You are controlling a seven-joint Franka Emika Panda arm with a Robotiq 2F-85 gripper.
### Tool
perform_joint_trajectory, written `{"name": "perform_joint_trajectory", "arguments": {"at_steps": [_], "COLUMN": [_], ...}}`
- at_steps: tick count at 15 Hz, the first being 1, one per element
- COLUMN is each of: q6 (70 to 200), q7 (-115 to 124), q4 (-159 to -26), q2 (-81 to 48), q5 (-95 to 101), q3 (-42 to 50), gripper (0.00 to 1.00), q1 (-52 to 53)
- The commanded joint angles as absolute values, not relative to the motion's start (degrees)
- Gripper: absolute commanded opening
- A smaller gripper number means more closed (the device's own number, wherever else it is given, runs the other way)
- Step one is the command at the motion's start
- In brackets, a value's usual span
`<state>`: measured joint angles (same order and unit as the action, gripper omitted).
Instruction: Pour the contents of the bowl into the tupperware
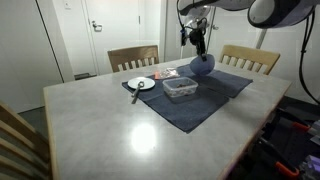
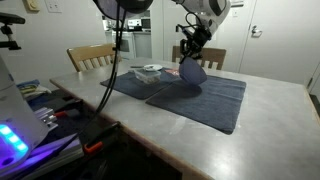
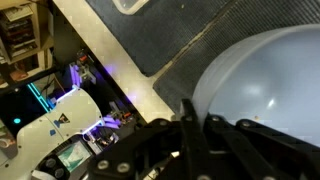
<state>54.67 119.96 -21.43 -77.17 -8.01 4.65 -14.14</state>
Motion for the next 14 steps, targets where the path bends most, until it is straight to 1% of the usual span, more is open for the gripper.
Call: {"name": "perform_joint_trajectory", "arguments": {"at_steps": [1,2,3,5,7,10,11,13,14], "q6": [56.1,57.0,56.5,54.8,53.9,52.4,51.8,51.0,50.8], "q7": [125.9,126.6,127.2,128.4,129.4,130.5,130.8,131.4,132.0], "q4": [-20.0,-23.1,-23.1,-21.2,-21.2,-20.9,-20.7,-20.5,-20.5], "q2": [-77.9,-76.0,-75.8,-76.6,-76.1,-75.1,-74.8,-73.6,-72.9], "q5": [-10.5,-9.7,-9.4,-9.7,-9.5,-9.3,-9.2,-9.1,-9.3], "q3": [4.0,3.4,3.5,4.3,4.3,4.4,4.5,4.6,4.5], "gripper": [0.01,0.01,0.01,0.31,0.44,0.67,0.73,0.88,0.94], "q1": [-15.2,-15.2,-15.0,-14.6,-14.4,-14.1,-14.0,-14.0,-14.2]}}
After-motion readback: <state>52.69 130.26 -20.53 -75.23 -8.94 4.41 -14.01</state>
